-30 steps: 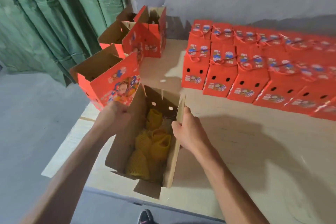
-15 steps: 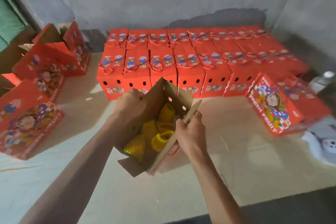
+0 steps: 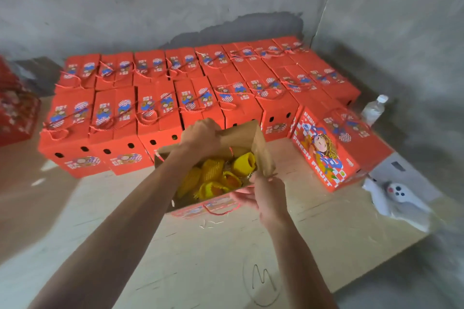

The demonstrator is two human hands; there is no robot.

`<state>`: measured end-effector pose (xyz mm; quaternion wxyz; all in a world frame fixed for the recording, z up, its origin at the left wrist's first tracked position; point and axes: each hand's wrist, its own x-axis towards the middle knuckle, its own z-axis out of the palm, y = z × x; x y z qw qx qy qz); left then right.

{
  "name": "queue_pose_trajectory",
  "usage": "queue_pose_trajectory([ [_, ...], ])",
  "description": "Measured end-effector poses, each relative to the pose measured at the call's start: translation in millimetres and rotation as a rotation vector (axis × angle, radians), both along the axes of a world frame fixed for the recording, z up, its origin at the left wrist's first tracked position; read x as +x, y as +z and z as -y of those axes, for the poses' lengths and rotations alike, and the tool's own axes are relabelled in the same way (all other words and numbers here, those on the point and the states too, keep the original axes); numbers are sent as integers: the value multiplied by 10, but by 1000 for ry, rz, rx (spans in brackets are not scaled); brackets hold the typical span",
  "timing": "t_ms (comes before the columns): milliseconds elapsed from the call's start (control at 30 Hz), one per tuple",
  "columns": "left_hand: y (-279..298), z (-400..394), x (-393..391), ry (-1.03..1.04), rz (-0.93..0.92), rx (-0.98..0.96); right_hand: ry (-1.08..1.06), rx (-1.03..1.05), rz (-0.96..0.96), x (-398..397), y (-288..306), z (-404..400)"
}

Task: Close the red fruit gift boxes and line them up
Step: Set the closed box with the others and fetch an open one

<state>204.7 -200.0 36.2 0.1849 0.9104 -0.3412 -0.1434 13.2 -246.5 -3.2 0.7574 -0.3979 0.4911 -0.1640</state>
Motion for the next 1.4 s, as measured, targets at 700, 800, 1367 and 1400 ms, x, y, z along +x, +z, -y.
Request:
queue_pose_trajectory([
  [700, -578, 116, -534, 446, 427, -203, 522, -707, -439, -570, -168, 2007],
  [800, -614, -126, -614, 776, 195, -165, 357, -668, -209, -384, -334, 2175],
  [1367, -1129, -339, -641, 128, -202, -270, 694, -1666, -78, 172, -844, 2070],
  [1400, -1176, -356, -624, 131, -120, -266, 680, -1677, -77, 186, -867, 2066],
])
